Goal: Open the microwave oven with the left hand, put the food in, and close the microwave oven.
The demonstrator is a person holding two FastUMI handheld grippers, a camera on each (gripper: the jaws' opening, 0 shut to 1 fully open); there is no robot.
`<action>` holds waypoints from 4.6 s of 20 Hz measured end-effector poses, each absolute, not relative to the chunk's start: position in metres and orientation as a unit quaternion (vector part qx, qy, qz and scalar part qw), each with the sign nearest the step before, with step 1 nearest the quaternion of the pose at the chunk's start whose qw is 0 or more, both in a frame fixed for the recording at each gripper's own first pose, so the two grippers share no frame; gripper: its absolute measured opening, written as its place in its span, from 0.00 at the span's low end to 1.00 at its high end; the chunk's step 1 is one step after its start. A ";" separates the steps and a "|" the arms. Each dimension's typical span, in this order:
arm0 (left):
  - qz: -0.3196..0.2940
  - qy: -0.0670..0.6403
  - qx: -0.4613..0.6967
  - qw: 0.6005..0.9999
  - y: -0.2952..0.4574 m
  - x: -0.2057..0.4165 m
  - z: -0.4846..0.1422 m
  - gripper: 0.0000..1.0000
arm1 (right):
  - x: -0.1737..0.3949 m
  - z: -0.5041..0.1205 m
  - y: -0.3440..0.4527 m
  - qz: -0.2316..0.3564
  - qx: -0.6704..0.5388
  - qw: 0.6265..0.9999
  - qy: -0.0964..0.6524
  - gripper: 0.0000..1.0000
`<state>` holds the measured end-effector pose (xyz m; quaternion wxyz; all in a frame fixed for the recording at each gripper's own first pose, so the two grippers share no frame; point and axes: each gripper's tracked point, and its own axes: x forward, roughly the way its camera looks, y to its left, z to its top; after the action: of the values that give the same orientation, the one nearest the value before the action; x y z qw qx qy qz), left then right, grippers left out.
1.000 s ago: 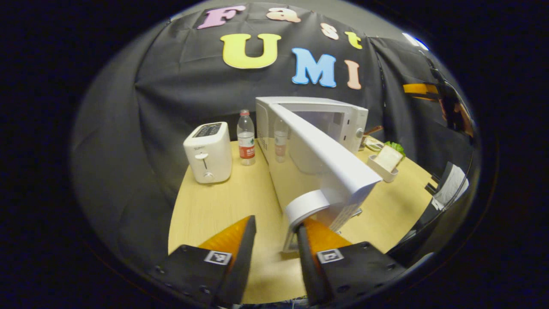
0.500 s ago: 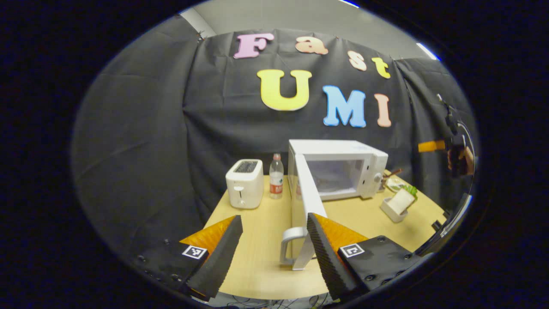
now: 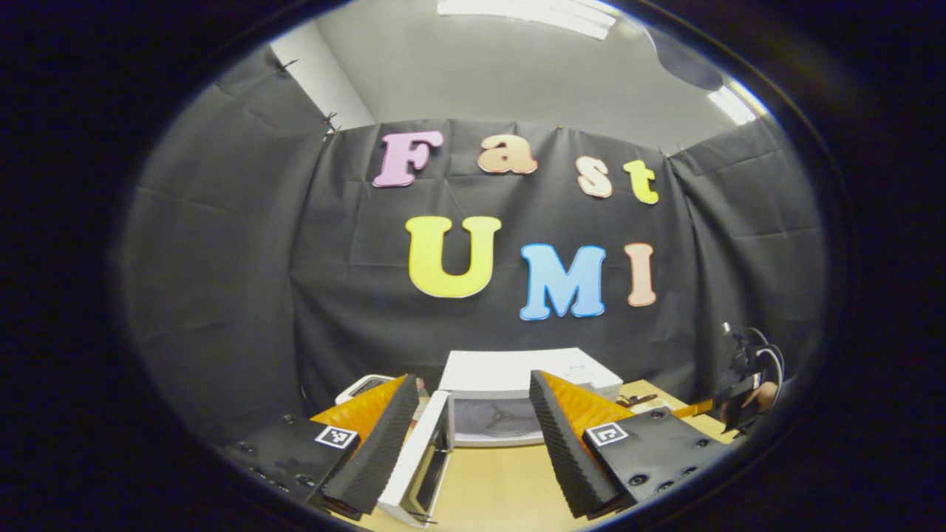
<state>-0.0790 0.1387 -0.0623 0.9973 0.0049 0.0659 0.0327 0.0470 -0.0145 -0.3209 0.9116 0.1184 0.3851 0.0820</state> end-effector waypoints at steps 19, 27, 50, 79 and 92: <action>0.069 0.056 0.019 0.996 0.108 -0.042 -0.018 0.97 | 0.046 -0.400 0.019 0.144 0.244 0.823 0.492 0.58; 0.051 0.044 0.003 0.998 0.175 -0.042 -0.019 0.96 | 0.040 -0.366 0.034 0.112 0.216 0.859 0.451 0.20; -0.013 0.056 0.015 0.998 0.286 -0.034 -0.028 0.96 | 0.115 -0.318 0.248 0.067 0.530 0.792 0.295 0.19; 0.039 0.106 0.027 0.993 0.364 -0.048 -0.057 0.96 | 0.295 -0.399 0.353 -0.135 0.614 0.757 0.176 0.51; -0.006 0.082 0.003 0.997 0.323 -0.032 -0.053 0.96 | 0.203 -0.365 0.314 -0.054 0.417 0.884 0.206 0.97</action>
<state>-0.0321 0.3232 -0.0532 0.9966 0.0026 0.0822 -0.0064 0.2028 0.3137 -0.3654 0.8836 0.4169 0.2060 -0.0540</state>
